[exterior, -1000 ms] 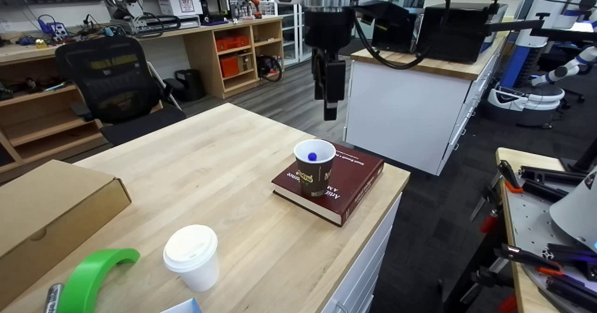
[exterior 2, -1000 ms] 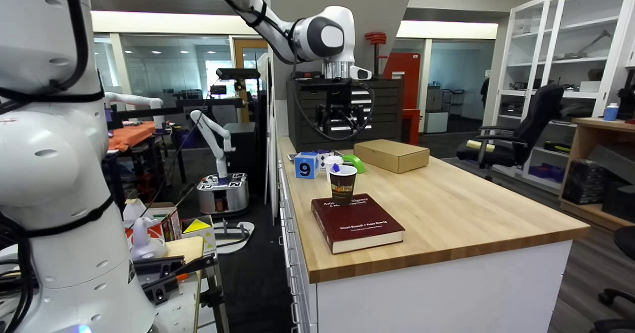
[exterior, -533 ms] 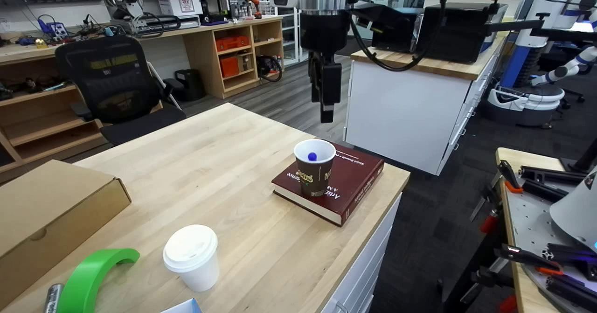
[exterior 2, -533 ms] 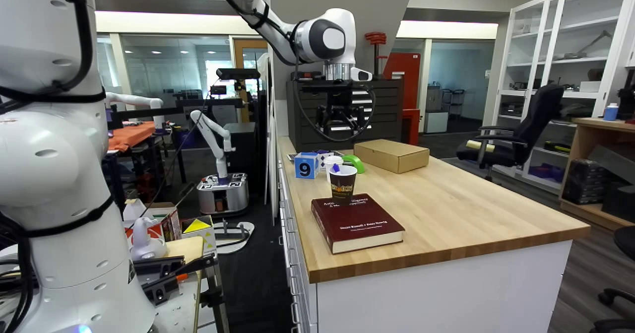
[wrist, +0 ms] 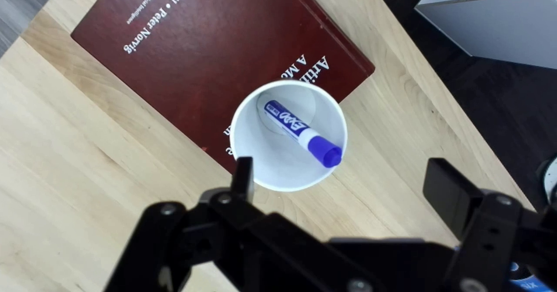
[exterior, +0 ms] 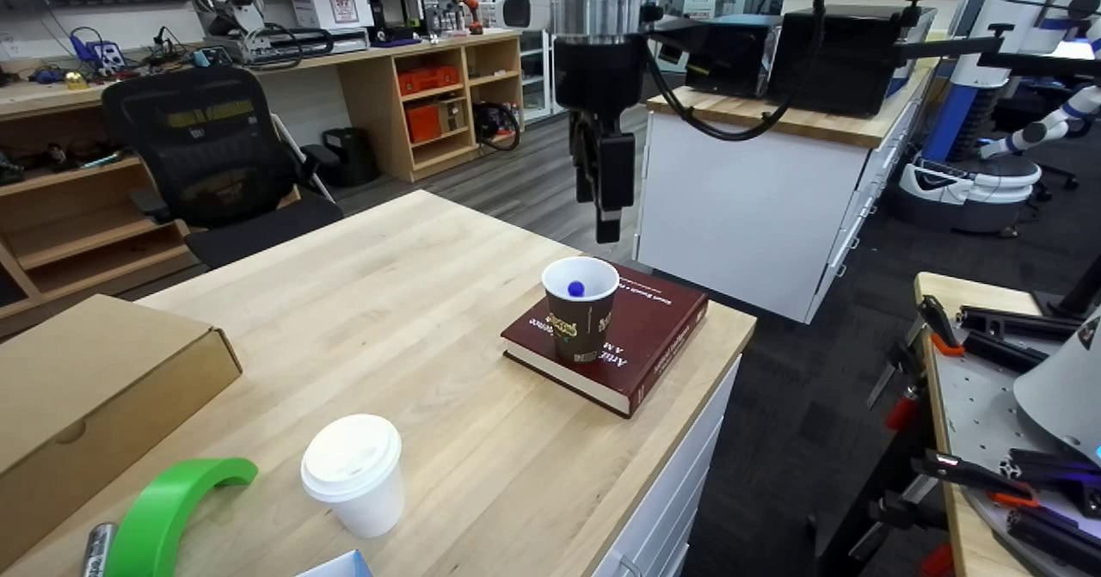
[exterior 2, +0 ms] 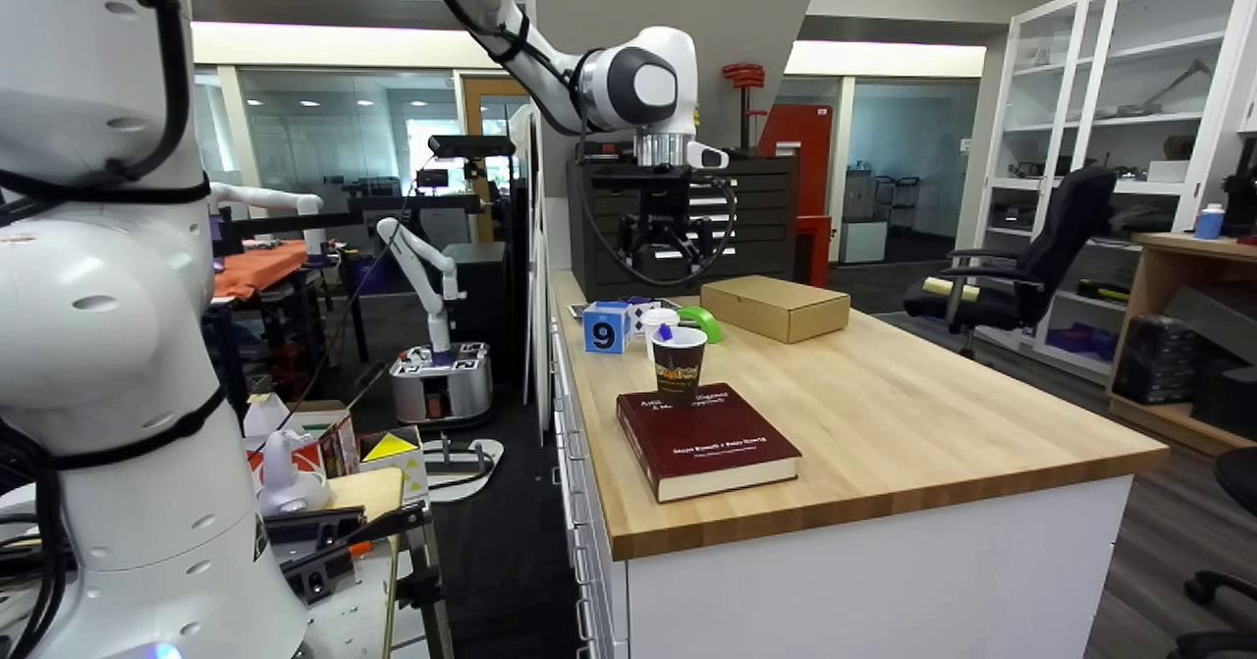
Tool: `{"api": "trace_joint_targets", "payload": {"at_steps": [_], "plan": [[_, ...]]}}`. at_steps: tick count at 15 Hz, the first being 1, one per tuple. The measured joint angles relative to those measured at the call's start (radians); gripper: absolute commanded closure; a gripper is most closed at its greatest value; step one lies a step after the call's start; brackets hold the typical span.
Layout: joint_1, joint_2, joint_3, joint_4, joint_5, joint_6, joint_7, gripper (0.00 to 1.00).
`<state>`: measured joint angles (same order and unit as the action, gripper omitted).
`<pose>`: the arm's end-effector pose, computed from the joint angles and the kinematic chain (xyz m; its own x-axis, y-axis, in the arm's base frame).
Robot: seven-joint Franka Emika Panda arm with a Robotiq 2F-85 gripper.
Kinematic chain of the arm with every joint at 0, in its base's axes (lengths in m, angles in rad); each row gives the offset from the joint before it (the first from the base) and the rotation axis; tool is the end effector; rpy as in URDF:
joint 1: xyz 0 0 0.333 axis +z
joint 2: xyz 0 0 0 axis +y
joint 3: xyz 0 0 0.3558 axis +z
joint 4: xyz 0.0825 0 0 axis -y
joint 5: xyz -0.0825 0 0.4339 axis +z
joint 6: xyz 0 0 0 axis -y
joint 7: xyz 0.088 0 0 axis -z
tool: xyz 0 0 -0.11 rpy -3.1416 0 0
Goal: Remove the marker from the cup and put it on the book
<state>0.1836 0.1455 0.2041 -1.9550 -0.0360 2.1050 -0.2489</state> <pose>0.5924 0.2359 0.4173 0.7945 0.6073 0.0071 0.6072 -0.7945 0.0036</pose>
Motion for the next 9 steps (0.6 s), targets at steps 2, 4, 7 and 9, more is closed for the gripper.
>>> {"api": "trace_joint_targets", "payload": {"at_steps": [2, 4, 7, 9], "plan": [[0.005, 0.000, 0.005, -0.006, 0.000, 0.000, 0.000, 0.00], [0.012, 0.001, 0.006, -0.011, 0.000, 0.000, 0.000, 0.00], [0.017, 0.008, 0.011, -0.014, 0.000, -0.001, 0.000, 0.00], [0.018, 0.020, 0.014, -0.014, 0.000, 0.000, 0.000, 0.00]]}}
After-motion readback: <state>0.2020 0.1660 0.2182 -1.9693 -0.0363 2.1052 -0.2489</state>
